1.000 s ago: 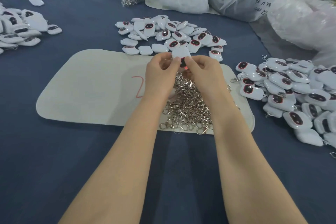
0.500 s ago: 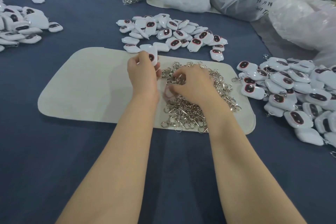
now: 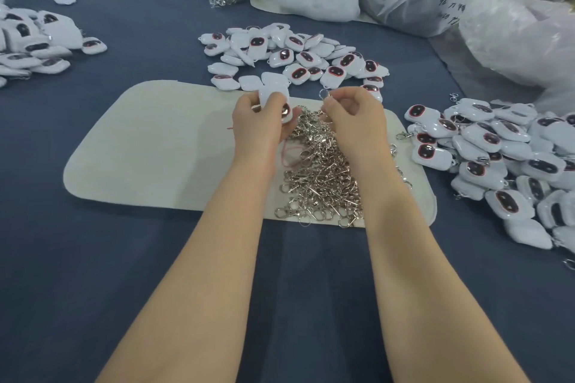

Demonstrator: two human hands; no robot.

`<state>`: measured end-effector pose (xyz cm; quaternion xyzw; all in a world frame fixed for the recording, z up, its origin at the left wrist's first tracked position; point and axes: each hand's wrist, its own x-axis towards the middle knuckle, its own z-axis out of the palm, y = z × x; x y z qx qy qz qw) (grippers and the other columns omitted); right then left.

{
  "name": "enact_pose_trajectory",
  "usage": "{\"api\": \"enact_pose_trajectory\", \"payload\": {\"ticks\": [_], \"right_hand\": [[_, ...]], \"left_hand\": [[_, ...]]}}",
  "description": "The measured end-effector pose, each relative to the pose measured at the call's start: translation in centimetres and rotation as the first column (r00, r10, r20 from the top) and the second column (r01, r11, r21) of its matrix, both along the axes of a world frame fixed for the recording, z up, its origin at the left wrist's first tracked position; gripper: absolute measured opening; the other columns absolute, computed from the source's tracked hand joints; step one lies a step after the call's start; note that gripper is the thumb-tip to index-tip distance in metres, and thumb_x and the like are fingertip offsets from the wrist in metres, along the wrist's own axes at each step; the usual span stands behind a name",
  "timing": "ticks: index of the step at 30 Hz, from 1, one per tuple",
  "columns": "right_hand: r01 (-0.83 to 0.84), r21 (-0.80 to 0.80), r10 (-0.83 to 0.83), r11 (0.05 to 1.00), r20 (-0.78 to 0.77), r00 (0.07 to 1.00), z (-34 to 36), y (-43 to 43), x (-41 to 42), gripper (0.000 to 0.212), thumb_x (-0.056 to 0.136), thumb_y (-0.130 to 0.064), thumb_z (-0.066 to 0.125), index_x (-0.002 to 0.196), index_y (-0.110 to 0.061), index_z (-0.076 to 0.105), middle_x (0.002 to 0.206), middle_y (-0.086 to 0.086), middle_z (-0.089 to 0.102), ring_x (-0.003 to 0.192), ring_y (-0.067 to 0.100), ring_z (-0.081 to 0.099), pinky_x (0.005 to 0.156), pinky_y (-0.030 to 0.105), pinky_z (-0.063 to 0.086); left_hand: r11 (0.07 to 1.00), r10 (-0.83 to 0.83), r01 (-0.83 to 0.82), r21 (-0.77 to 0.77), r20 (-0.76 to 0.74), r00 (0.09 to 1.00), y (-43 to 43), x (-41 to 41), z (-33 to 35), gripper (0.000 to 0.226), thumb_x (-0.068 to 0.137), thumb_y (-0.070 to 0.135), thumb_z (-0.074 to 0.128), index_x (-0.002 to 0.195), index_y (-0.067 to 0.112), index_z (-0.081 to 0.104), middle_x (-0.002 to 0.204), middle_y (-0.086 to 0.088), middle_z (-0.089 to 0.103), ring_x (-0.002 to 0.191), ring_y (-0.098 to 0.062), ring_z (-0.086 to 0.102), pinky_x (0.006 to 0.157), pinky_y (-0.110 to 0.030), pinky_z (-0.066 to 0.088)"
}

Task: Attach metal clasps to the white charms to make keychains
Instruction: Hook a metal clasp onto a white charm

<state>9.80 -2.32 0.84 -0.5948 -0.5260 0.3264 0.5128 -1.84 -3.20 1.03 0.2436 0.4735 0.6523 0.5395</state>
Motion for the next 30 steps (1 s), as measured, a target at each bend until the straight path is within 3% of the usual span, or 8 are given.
{"api": "enact_pose_trajectory", "payload": {"ticks": [4, 7, 11, 15, 18, 22, 25, 30], "right_hand": [[-0.079, 0.003, 0.078, 0.997, -0.223, 0.972, 0.31, -0.08, 0.14, 0.012, 0.093, -0.007, 0.056, 0.1, -0.017, 0.06, 0.08, -0.005, 0.066, 0.073, 0.005, 0.064, 0.068, 0.017, 0.052], [-0.097, 0.006, 0.096, 0.995, -0.242, 0.965, 0.37, -0.17, 0.27, 0.015, 0.093, -0.006, 0.056, 0.094, -0.019, 0.062, 0.077, -0.006, 0.067, 0.069, 0.003, 0.064, 0.068, 0.018, 0.053], [-0.155, 0.028, 0.157, 0.988, -0.099, 0.983, 0.4, -0.38, 0.35, 0.022, 0.094, -0.006, 0.053, 0.093, -0.024, 0.066, 0.08, -0.008, 0.069, 0.069, 0.001, 0.063, 0.066, 0.015, 0.05], [-0.195, 0.037, 0.192, 0.98, 0.083, 0.978, 0.6, -0.46, 0.19, 0.02, 0.093, -0.008, 0.054, 0.097, -0.022, 0.067, 0.085, -0.008, 0.068, 0.072, 0.0, 0.064, 0.07, 0.015, 0.051], [-0.232, 0.01, 0.224, 0.973, 0.216, 0.95, 0.54, -0.52, -0.19, 0.023, 0.091, -0.007, 0.055, 0.104, -0.022, 0.066, 0.09, -0.003, 0.068, 0.082, 0.009, 0.064, 0.077, 0.022, 0.052], [-0.253, 0.002, 0.241, 0.967, 0.298, 0.924, 0.29, -0.53, -0.47, 0.031, 0.089, -0.004, 0.055, 0.109, -0.025, 0.064, 0.077, -0.007, 0.062, 0.064, 0.001, 0.054, 0.059, 0.011, 0.042], [-0.153, 0.057, 0.139, 0.987, 0.21, 0.968, 0.19, -0.45, -0.3, 0.019, 0.088, -0.011, 0.06, 0.101, -0.025, 0.062, 0.075, -0.007, 0.064, 0.064, 0.003, 0.056, 0.057, 0.01, 0.041], [-0.069, 0.074, 0.078, 0.995, -0.139, 0.987, 0.35, -0.36, -0.32, 0.014, 0.088, -0.007, 0.062, 0.087, -0.02, 0.056, 0.083, 0.003, 0.072, 0.076, 0.014, 0.067, 0.076, 0.036, 0.055]], "left_hand": [[0.997, -0.072, 0.066, -0.035, -0.233, 0.97, 0.09, 0.46, -0.42, 0.015, 0.082, 0.007, 0.06, 0.095, 0.009, 0.051, 0.079, 0.0, 0.061, 0.065, -0.009, 0.064, 0.077, -0.032, 0.056], [0.995, -0.097, 0.082, -0.054, -0.382, 0.919, -0.13, 0.78, -0.44, 0.018, 0.079, 0.011, 0.06, 0.094, 0.018, 0.052, 0.091, -0.002, 0.06, 0.075, -0.014, 0.055, 0.084, -0.039, 0.051], [0.993, -0.071, 0.106, 0.048, -0.471, 0.879, -0.27, 1.03, -0.51, 0.012, 0.083, 0.02, 0.068, 0.09, 0.023, 0.058, 0.081, 0.009, 0.058, 0.06, 0.005, 0.054, 0.061, -0.018, 0.047], [0.987, -0.07, 0.132, 0.087, -0.509, 0.858, -0.34, 0.88, -0.64, 0.014, 0.085, 0.019, 0.068, 0.074, 0.024, 0.062, 0.071, 0.007, 0.061, 0.067, -0.006, 0.055, 0.07, -0.03, 0.047], [0.991, -0.014, 0.084, 0.108, -0.535, 0.845, -0.15, 0.75, -0.83, 0.016, 0.086, 0.017, 0.066, 0.072, 0.025, 0.06, 0.07, 0.009, 0.06, 0.067, -0.006, 0.054, 0.069, -0.026, 0.046], [0.992, -0.002, 0.07, 0.108, -0.53, 0.848, -0.08, 0.79, -0.86, 0.016, 0.086, 0.018, 0.065, 0.074, 0.028, 0.061, 0.069, 0.012, 0.06, 0.061, 0.003, 0.054, 0.062, -0.017, 0.045], [0.99, -0.011, 0.08, 0.112, -0.514, 0.858, -0.14, 0.75, -0.78, 0.014, 0.086, 0.018, 0.066, 0.076, 0.027, 0.062, 0.068, 0.012, 0.059, 0.056, 0.006, 0.051, 0.059, -0.014, 0.044], [0.974, -0.16, 0.217, 0.064, -0.483, 0.861, -0.52, 0.96, -0.66, 0.016, 0.087, 0.014, 0.064, 0.073, 0.022, 0.065, 0.066, 0.0, 0.057, 0.059, -0.011, 0.047, 0.062, -0.029, 0.043]]}}
